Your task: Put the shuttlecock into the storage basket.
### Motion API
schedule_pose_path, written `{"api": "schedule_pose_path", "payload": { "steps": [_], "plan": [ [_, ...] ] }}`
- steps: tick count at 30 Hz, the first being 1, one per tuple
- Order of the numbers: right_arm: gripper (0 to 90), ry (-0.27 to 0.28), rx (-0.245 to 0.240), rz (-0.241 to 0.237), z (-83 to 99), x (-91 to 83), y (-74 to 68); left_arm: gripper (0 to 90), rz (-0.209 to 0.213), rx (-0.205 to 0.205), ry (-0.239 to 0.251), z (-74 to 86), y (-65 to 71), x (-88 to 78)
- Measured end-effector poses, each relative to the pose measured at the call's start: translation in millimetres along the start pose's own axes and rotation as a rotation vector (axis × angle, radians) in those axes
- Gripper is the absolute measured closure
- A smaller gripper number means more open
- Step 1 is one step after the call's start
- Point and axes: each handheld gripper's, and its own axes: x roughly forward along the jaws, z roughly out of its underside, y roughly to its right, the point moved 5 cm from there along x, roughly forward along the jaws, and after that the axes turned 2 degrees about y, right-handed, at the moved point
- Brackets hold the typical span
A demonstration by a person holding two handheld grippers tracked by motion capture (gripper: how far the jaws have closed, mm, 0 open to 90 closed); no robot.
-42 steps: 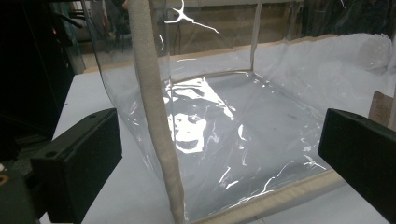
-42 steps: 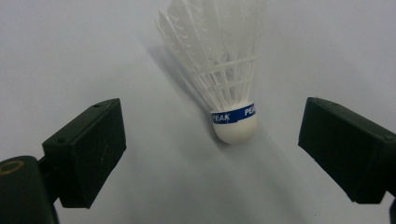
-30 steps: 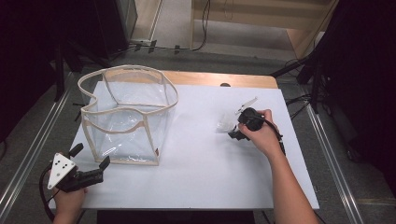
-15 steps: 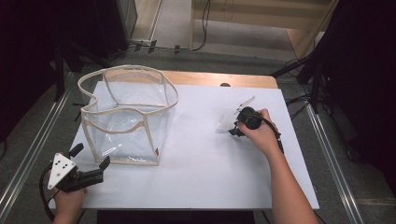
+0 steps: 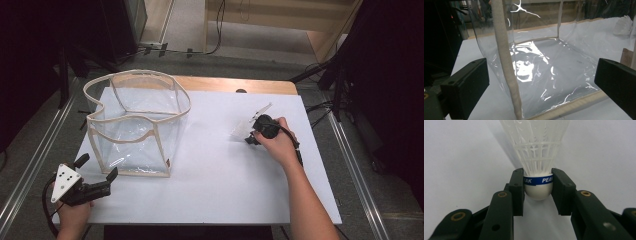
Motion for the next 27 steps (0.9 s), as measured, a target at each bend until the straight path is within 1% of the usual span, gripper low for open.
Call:
{"api": "schedule_pose_path", "payload": {
  "steps": [1, 3, 4, 5, 9, 13, 15, 25, 27],
  "plan": [
    [62.9, 0.002, -0.01, 0.001, -0.2, -0.9, 0.5, 0.3, 0.0, 0.0, 0.0, 0.0, 0.0, 0.0],
    [62.9, 0.014, -0.005, -0.001, -1.6, -2.3, -0.4, 0.3, -0.001, -0.001, 0.0, 0.0, -0.1, 0.0],
    [62.9, 0.018, 0.005, 0.002, -2.5, -3.4, -1.2, 0.3, -0.001, -0.001, 0.0, 0.0, -0.1, 0.0],
    [62.9, 0.023, 0.0, 0.001, -3.2, -4.5, -1.2, 0.3, -0.001, -0.002, 0.001, -0.1, 0.0, 0.1],
    [62.9, 0.053, 0.013, -0.004, -7.7, -9.2, -3.5, 0.3, 0.0, 0.0, 0.0, 0.0, 0.0, 0.1],
    [63.0, 0.079, 0.009, -0.012, -12.4, -14.2, -4.6, 0.3, 0.0, 0.0, 0.0, 0.0, -0.1, 0.0],
    [63.0, 0.093, 0.019, -0.014, -15.5, -16.8, -6.6, 0.3, 0.0, 0.0, 0.0, 0.0, 0.1, 0.0],
    [63.0, 0.154, 0.022, -0.023, -32.2, -30.0, -14.9, 0.3, 0.0, 0.0, 0.0, 0.0, 0.1, 0.0],
    [63.0, 0.163, 0.017, -0.022, -35.8, -32.1, -16.7, 0.3, 0.001, -0.001, 0.002, -0.1, 0.1, 0.0]
  ]
}}
